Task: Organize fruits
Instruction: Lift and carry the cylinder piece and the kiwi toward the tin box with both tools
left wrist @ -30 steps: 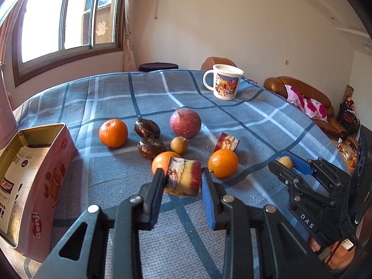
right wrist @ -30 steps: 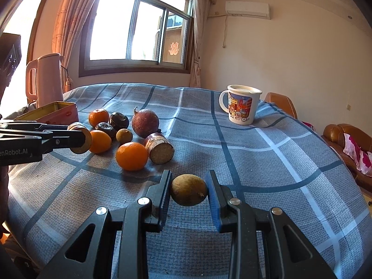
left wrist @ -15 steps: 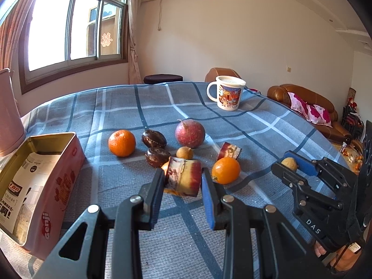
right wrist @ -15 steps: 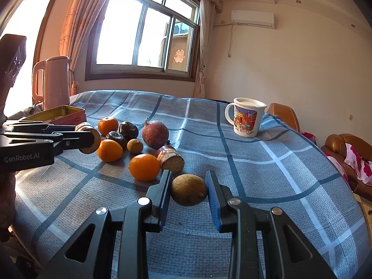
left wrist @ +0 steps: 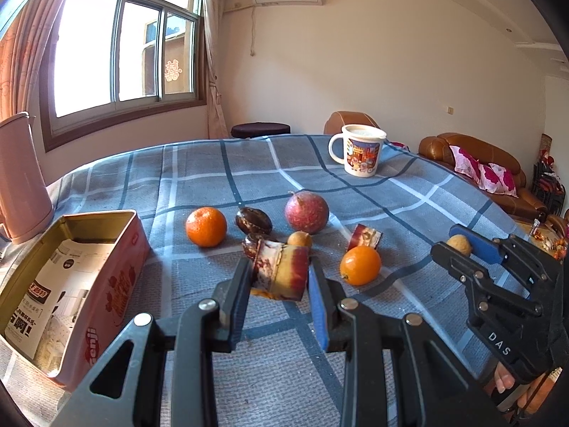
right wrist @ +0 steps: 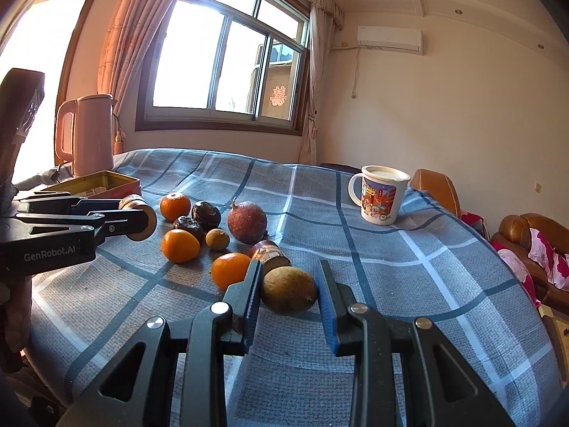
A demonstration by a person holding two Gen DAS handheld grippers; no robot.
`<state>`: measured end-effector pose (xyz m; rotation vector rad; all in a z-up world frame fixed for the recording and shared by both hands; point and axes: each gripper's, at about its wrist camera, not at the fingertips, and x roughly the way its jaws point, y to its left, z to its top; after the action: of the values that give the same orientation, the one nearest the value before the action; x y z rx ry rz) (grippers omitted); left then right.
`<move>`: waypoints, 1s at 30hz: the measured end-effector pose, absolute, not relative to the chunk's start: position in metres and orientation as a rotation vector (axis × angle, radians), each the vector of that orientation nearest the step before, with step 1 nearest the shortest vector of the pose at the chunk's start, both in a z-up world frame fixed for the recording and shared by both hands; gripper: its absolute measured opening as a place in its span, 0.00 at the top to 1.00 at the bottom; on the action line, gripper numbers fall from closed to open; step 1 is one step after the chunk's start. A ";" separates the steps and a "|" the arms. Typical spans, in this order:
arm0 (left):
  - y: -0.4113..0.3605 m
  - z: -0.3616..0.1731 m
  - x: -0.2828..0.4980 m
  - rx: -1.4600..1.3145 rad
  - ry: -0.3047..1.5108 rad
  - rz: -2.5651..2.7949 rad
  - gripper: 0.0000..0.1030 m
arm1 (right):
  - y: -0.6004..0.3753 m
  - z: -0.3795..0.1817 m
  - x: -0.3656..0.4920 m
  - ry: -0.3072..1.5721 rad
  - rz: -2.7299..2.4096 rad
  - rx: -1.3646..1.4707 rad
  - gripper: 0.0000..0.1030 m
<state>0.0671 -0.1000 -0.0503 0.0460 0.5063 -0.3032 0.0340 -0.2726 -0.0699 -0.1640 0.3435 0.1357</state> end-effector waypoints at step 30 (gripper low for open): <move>-0.081 -0.028 0.055 0.039 0.406 -0.241 0.68 | -0.259 -0.044 0.024 0.250 0.167 -0.178 0.69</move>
<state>0.0551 -0.0808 -0.0283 0.0393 0.4059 -0.2407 0.0245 -0.2591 -0.0441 -0.1781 0.2500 0.1673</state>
